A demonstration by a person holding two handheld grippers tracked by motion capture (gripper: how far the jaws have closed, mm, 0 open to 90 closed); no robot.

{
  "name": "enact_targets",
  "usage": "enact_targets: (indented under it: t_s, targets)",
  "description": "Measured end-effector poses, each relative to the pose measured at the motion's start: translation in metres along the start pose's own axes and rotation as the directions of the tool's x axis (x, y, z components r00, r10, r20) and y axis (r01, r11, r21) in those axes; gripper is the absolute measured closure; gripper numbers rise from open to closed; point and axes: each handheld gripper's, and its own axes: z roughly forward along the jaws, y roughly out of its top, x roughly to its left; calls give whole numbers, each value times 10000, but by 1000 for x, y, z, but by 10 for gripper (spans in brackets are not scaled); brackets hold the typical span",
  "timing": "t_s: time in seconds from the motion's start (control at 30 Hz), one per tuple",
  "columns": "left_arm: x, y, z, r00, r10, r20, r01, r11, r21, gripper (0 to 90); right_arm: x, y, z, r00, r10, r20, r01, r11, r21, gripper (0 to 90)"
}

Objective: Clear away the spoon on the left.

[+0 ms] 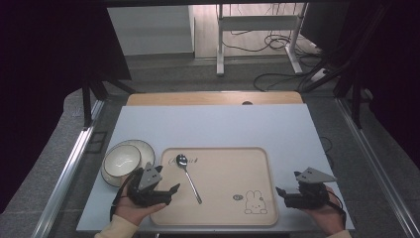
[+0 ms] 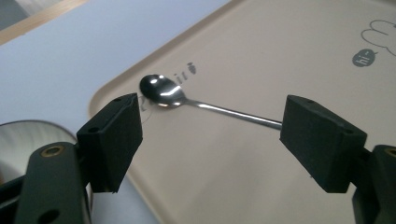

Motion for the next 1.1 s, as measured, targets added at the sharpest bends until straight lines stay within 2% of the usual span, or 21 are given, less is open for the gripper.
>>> enact_targets:
  t_s: [0.1,0.2,0.3,0.43,0.63,0.8,1.1]
  targets:
    - [2,-5,-5,9997,-191,-149,190,9998,-71,212,1,-2,-1,10000,-66,-43,66,10000,38,159]
    - [7,-15,-17,9979,-476,-437,468,9987,-176,212,2,-3,-4,9999,-134,-33,134,9999,32,159]
    - [12,-20,-23,9971,-451,-607,443,9989,-150,212,3,-2,-6,9999,-156,72,156,9999,-50,159]
    - [26,-29,-32,9926,-769,-941,739,9967,-349,213,4,0,-9,9999,-29,101,30,9999,-125,159]
    - [32,-31,-31,9938,-566,-961,525,9976,-447,214,2,1,-8,9998,120,163,-116,9996,-275,162]
    - [29,-29,-28,9960,-378,-807,341,9983,-466,213,2,3,-12,9993,318,180,-308,9980,-544,162]
    - [26,-21,-23,9976,-147,-677,119,9990,-423,208,1,0,-14,9980,634,35,-630,9956,-691,161]
